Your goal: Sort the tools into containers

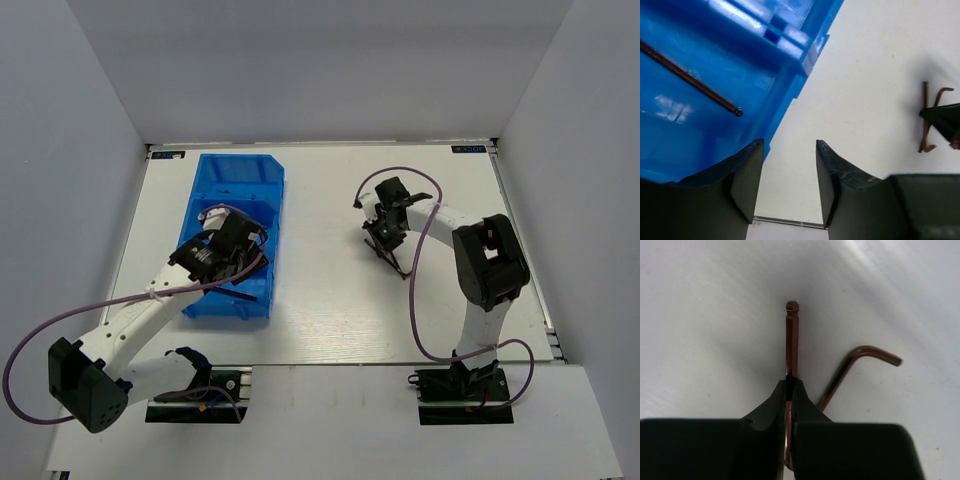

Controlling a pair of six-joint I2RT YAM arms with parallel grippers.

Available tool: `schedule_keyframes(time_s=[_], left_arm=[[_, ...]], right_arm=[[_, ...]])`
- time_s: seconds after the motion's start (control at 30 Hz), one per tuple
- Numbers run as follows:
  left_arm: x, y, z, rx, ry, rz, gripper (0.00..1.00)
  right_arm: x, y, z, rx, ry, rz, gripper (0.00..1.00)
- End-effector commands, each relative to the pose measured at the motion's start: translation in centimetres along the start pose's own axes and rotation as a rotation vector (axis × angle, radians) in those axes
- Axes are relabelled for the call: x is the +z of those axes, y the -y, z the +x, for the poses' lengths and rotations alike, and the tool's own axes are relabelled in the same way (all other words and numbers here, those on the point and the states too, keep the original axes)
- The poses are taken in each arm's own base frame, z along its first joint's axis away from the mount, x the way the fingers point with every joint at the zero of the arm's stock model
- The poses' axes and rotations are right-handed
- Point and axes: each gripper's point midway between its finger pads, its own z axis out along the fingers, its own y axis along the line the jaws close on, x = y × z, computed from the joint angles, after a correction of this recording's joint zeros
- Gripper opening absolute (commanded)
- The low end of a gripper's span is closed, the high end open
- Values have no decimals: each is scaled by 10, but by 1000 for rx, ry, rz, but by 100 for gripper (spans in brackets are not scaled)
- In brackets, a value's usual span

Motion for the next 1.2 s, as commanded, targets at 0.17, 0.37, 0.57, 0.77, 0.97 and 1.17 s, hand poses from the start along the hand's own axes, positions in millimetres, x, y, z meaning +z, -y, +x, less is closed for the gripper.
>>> schedule_keyframes(time_s=[0.17,0.37,0.57,0.77,0.97,1.17], left_arm=[[-54,61,-56,121,172,287,60],[-121,94,-93,116,359,581,60],[-168,97,-105,159,481,755,62],[-197,83,-111,187,517,766,62],[-205,68,-108,185,519,757,62],[-195,63,-99,191,491,744,62]], right_arm=[[-67,-83,-63,-314,172,-489,0],[-128,-179,-150,-383,373,-900,0],[-145,-277,-213,-418,573,-1157,0],[-142,-362,-249,-446,681,-1188,0],[-95,-383,-270,-390,691,-1045,3],[-114,-358,-273,-392,751,-970,47]])
